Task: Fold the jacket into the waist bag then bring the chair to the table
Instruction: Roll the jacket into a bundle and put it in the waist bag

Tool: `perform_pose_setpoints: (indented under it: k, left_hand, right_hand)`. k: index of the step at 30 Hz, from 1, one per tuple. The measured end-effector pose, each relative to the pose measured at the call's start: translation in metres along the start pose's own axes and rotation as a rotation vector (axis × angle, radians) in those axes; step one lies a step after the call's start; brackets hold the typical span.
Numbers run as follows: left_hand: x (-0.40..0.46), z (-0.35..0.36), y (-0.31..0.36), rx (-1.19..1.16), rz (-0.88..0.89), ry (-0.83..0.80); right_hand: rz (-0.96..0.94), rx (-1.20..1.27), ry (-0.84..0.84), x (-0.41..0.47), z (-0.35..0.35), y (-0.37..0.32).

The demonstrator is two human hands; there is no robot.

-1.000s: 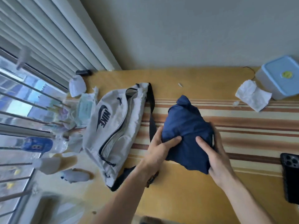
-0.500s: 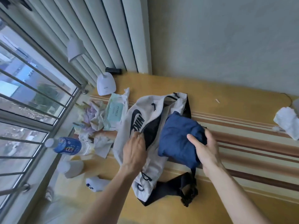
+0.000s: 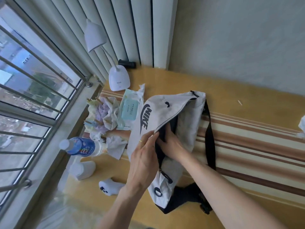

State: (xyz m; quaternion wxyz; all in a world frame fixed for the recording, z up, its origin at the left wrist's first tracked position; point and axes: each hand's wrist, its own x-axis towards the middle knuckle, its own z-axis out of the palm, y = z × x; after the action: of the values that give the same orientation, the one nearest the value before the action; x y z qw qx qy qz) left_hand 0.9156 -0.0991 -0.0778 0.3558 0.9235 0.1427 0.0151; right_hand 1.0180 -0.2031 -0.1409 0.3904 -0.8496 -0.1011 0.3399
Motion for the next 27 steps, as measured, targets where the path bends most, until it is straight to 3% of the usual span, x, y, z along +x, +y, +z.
perform_pose_setpoints:
  k: [7,10,12,17,23,27]
  left_hand:
    - [-0.003,0.028,-0.011,-0.036,0.109,-0.194]
    - [-0.005,0.04,-0.015,-0.035,0.154,-0.34]
    - [-0.015,0.041,-0.02,-0.101,0.105,-0.355]
    - [-0.058,0.039,-0.033,-0.202,-0.094,-0.143]
    - [-0.077,0.045,-0.032,-0.21,-0.265,-0.143]
    - [-0.085,0.039,-0.033,-0.128,-0.199,-0.18]
  right_hand:
    - [-0.197,-0.709,0.045,-0.052,-0.043,0.017]
    - [-0.275,-0.834,-0.025,-0.066,-0.054,0.025]
    - [-0.363,-0.845,0.009,-0.076,-0.056,0.033]
    - [-0.421,-0.73,0.292,-0.106,-0.031,0.03]
    - [-0.048,-0.834,0.103,-0.105,0.03,0.009]
    - [0.034,-0.566,0.071,-0.104,0.033,0.017]
